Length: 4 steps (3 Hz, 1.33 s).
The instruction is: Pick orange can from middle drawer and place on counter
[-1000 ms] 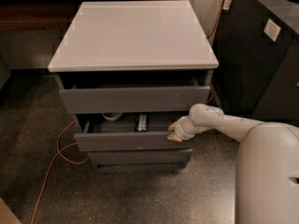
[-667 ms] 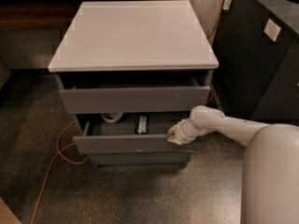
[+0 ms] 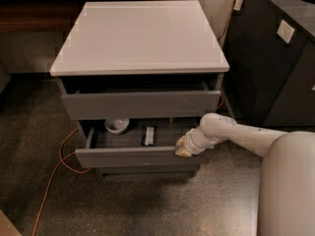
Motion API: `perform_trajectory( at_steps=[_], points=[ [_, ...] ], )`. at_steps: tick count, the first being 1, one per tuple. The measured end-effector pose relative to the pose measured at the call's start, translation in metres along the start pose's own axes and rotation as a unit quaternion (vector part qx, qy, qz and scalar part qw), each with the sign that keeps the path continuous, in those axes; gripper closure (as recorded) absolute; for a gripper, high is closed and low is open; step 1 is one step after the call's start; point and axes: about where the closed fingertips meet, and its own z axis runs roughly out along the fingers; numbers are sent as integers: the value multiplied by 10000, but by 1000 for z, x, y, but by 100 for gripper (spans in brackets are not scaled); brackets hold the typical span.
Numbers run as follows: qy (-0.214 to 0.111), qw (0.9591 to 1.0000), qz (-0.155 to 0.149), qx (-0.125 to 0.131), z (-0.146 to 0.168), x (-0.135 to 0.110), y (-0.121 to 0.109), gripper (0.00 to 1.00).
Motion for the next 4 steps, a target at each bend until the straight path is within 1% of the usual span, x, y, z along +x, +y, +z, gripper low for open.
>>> perform_trajectory(
  at_steps=[1, 2, 3, 4],
  points=[
    [0, 10000, 0, 0, 0, 0, 0, 100],
    [0, 10000, 0, -1, 0, 0, 0, 97],
    [0, 10000, 0, -1, 0, 1, 0, 75],
    [0, 10000, 0, -1, -1, 1, 0, 51]
  ],
)
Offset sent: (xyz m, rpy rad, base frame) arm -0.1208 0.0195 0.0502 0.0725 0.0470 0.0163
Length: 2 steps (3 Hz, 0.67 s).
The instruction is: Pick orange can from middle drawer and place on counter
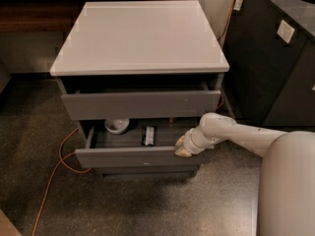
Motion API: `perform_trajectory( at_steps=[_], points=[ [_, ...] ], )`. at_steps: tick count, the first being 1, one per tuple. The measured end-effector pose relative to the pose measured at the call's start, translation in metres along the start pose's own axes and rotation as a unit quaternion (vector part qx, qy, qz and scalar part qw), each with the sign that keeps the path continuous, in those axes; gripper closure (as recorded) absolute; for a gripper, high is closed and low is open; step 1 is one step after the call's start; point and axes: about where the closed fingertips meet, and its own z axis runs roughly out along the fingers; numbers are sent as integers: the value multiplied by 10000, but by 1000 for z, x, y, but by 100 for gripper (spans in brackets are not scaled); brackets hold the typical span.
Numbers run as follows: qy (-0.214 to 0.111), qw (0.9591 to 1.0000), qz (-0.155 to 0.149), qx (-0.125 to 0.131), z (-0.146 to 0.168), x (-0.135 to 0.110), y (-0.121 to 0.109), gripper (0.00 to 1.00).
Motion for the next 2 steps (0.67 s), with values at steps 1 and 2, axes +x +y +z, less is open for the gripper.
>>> perform_trajectory(
  at_steps=[1, 2],
  points=[
    [0, 10000, 0, 0, 0, 0, 0, 28],
    [136, 9996, -86, 212, 9, -5, -27, 0]
  ],
)
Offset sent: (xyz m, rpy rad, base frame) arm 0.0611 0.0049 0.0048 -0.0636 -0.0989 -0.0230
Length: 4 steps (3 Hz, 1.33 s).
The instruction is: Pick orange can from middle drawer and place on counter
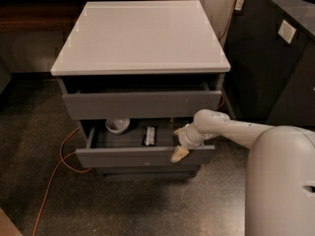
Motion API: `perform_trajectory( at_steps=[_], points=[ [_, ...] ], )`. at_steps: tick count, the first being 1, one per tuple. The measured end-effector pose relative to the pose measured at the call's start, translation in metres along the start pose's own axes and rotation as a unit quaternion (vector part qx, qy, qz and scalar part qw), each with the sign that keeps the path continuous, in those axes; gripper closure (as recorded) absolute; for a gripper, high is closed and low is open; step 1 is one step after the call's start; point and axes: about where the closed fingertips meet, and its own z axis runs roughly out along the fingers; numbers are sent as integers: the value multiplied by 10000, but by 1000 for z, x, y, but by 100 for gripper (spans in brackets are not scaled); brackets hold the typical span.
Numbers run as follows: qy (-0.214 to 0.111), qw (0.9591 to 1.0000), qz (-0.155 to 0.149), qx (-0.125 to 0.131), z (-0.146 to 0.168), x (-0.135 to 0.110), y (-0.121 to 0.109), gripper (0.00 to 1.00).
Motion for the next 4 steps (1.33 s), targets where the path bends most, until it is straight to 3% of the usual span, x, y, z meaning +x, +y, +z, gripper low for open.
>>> perform_trajectory(
  at_steps=[1, 3, 4],
  points=[
    [178, 9997, -52, 156, 9, -1, -20, 2],
    [420, 9987, -75, 278, 17, -4, -18, 48],
    [469, 9987, -98, 156, 21, -8, -6, 72]
  ],
)
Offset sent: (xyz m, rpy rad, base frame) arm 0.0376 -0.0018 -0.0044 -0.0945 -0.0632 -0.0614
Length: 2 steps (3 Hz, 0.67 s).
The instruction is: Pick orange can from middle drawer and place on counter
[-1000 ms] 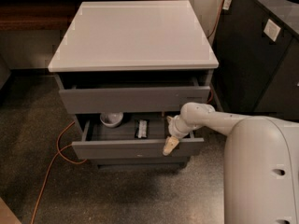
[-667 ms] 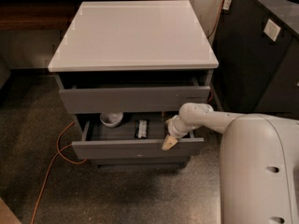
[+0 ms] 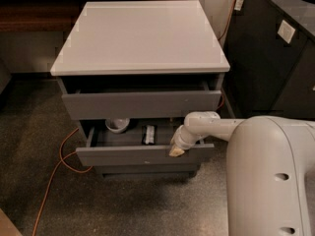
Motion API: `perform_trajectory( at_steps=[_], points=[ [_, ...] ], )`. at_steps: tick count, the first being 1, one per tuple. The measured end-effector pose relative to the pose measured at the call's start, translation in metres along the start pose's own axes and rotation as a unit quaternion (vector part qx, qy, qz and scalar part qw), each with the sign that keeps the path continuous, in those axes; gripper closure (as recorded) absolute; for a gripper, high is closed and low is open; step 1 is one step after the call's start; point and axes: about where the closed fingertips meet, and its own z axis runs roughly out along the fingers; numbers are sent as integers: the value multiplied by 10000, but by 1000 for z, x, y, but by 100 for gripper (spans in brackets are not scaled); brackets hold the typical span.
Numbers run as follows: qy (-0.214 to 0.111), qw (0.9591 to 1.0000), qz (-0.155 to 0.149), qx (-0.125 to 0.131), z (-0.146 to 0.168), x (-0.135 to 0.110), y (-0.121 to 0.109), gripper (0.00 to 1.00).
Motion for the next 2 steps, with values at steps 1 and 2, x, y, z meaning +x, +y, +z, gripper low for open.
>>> perform_trajectory(
  at_steps=[1, 2],
  points=[
    [-59, 9998, 13, -174, -4, -5, 13, 95],
    [-114, 9997, 32, -232, -9, -8, 21, 100]
  ],
)
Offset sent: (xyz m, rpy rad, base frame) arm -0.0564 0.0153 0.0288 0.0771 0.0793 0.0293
